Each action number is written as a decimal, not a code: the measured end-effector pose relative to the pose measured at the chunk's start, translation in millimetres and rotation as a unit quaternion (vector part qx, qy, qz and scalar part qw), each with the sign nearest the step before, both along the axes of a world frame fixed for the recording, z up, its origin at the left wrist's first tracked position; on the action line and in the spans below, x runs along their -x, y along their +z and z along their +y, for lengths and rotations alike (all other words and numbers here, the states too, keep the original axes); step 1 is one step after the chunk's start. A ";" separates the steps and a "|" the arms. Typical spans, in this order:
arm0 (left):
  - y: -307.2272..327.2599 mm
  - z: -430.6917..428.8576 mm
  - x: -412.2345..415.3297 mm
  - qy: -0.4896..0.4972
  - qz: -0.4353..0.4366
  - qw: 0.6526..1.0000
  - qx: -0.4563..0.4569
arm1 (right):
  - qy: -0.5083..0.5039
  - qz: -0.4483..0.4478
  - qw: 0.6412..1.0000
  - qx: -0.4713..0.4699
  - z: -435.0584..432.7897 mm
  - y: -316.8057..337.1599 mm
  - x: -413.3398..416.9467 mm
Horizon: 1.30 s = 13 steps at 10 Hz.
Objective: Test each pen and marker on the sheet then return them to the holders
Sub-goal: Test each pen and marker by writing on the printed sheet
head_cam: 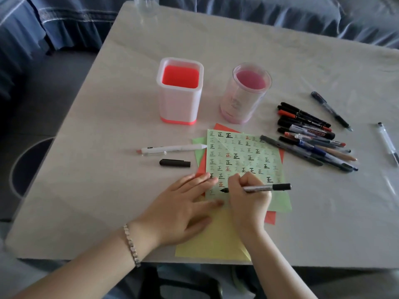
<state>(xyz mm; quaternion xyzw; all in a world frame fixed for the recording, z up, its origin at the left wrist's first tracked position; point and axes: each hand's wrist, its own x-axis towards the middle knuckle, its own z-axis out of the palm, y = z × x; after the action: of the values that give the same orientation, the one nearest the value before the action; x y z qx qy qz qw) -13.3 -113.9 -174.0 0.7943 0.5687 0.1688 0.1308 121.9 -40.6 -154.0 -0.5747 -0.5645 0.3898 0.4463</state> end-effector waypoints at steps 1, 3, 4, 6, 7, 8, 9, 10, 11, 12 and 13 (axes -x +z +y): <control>0.0 -0.4 0.1 0.005 -0.007 1.000 0.004 | -0.013 0.000 1.000 -0.013 -1.0 -3.4 -1.1; 0.9 -0.1 -0.6 0.007 -0.016 1.000 -0.001 | -0.010 -0.004 1.000 -0.021 -0.8 -7.6 -2.7; 0.0 0.1 -1.0 0.005 -0.018 1.000 -0.005 | -0.005 -0.015 0.999 -0.029 -0.6 -8.0 -2.2; -0.2 0.4 -1.0 0.006 -0.023 1.000 -0.006 | 0.010 -0.040 0.998 -0.050 0.4 -11.8 -2.2; -0.8 0.8 -1.0 0.005 -0.020 1.000 -0.006 | 0.015 -0.052 0.997 -0.060 0.6 -11.7 -0.7; -1.4 0.9 -0.6 0.005 -0.022 1.000 -0.002 | 0.008 -0.059 0.996 -0.064 0.3 -12.1 -0.5; -1.1 1.1 -0.7 0.006 -0.023 1.000 -0.008 | 0.001 -0.064 0.995 -0.074 0.2 -12.2 -1.0; -1.3 1.3 -1.0 0.007 -0.025 1.000 -0.012 | 0.001 -0.049 0.997 -0.061 1.2 -12.4 -1.9; -1.8 1.4 -0.6 0.006 -0.027 1.000 -0.012 | -0.002 -0.037 0.998 -0.047 2.1 -12.9 -3.1; -1.4 1.3 -1.1 0.007 -0.029 0.999 -0.015 | 0.011 -0.048 0.998 -0.049 1.0 -12.6 -2.6; -1.0 1.1 -1.3 0.011 -0.030 0.999 -0.012 | 0.019 -0.038 0.998 -0.043 -0.5 -11.1 -2.0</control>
<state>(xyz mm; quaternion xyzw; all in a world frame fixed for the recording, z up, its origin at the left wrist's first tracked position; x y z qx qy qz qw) -12.0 -112.8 -175.0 0.7841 0.5710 0.2012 0.1366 123.9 -41.1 -165.1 -0.5586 -0.6084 0.3510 0.4412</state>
